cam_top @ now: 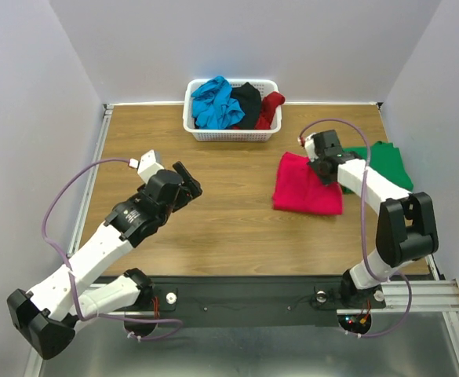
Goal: Fold and stack the t-shirts
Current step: Neatly place the folded tshirt to the corner
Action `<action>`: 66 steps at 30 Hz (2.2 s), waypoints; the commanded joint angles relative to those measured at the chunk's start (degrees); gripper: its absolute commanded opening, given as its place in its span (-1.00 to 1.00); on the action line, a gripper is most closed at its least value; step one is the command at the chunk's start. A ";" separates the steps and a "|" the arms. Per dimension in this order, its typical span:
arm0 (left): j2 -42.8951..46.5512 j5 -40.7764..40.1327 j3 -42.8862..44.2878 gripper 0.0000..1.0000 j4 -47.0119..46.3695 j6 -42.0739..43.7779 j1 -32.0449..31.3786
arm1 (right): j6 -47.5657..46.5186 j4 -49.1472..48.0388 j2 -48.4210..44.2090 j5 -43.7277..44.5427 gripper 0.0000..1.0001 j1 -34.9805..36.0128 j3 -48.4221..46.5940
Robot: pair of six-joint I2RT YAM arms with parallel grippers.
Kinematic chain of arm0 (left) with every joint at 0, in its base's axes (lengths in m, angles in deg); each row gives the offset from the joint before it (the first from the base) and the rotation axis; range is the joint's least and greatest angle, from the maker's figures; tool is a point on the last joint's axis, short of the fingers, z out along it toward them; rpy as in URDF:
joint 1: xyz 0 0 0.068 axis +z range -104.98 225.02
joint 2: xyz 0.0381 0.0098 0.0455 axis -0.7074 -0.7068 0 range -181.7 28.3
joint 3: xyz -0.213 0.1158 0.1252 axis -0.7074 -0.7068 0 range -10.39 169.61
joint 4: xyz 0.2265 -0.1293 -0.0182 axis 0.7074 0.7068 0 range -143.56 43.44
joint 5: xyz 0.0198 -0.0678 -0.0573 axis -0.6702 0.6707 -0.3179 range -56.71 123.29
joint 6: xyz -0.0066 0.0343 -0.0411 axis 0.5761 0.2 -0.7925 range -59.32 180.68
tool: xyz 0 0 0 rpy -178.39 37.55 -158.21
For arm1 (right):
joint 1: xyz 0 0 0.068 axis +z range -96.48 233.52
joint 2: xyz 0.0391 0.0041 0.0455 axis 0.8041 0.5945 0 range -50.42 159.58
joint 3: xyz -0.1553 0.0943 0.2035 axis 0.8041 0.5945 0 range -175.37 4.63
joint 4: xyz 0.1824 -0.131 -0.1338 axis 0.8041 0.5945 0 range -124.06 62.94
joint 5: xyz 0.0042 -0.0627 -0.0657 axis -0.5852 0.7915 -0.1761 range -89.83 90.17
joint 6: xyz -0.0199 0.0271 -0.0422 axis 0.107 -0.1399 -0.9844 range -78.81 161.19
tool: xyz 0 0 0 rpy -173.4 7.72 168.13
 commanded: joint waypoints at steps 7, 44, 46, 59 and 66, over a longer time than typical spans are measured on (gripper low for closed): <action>-5.63 -1.48 7.54 0.97 -0.89 8.16 5.40 | -23.73 1.79 -3.33 3.15 -0.99 -10.35 -9.85; -14.34 3.09 8.69 0.97 -3.88 12.30 10.94 | -25.41 14.27 1.06 -0.46 -0.99 -15.90 -32.26; -14.69 3.00 8.51 0.97 -4.14 12.30 11.12 | -25.59 15.23 1.76 -0.46 -0.99 -17.30 -32.35; -18.73 3.44 10.27 0.97 -5.02 13.70 12.17 | -23.83 17.08 12.29 3.41 -0.99 -21.70 -39.19; -20.93 3.62 10.80 0.97 -5.37 15.02 13.66 | -24.54 16.47 18.28 9.56 -0.99 -23.10 -42.27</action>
